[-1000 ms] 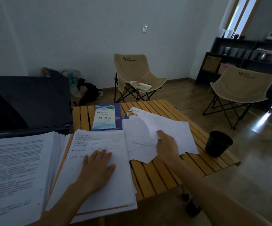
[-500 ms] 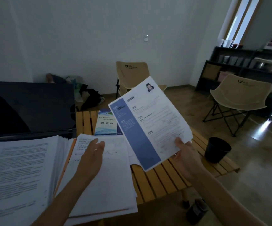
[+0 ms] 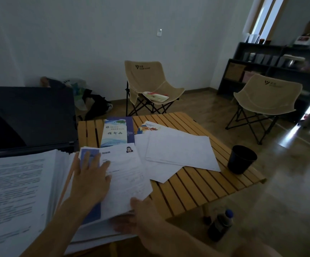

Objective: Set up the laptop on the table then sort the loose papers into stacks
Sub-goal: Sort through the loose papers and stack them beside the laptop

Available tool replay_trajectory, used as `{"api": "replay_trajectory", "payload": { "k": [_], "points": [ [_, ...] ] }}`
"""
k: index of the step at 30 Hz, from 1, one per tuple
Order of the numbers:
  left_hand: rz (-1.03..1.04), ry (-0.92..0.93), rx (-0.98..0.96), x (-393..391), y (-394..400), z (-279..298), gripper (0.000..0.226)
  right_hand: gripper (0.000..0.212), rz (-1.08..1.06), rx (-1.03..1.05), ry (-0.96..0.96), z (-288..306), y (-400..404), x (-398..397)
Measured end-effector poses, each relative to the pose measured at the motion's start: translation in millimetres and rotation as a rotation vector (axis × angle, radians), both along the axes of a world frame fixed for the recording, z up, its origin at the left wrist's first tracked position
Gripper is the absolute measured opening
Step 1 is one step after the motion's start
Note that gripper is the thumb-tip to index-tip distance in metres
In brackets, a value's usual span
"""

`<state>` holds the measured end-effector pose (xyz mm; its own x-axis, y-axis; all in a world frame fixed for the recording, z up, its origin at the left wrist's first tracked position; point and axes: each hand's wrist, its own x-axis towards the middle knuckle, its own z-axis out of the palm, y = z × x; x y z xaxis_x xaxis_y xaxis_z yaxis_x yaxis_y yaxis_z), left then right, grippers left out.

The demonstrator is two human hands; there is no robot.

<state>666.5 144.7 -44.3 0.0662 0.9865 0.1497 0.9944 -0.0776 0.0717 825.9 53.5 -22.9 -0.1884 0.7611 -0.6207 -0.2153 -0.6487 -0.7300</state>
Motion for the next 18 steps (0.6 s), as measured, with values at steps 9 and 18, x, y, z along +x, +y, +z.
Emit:
{"api": "replay_trajectory", "payload": {
  "k": [9, 18],
  "points": [
    [-0.066, -0.031, -0.343, -5.4, 11.5, -15.0, 0.057, 0.022, 0.305, 0.549, -1.065, 14.5, 90.9, 105.0],
    [-0.063, -0.053, -0.361, -6.0, 14.9, -19.7, 0.056, 0.044, 0.502, 0.742, -1.677, -37.0, 181.6, 146.4]
  ]
}}
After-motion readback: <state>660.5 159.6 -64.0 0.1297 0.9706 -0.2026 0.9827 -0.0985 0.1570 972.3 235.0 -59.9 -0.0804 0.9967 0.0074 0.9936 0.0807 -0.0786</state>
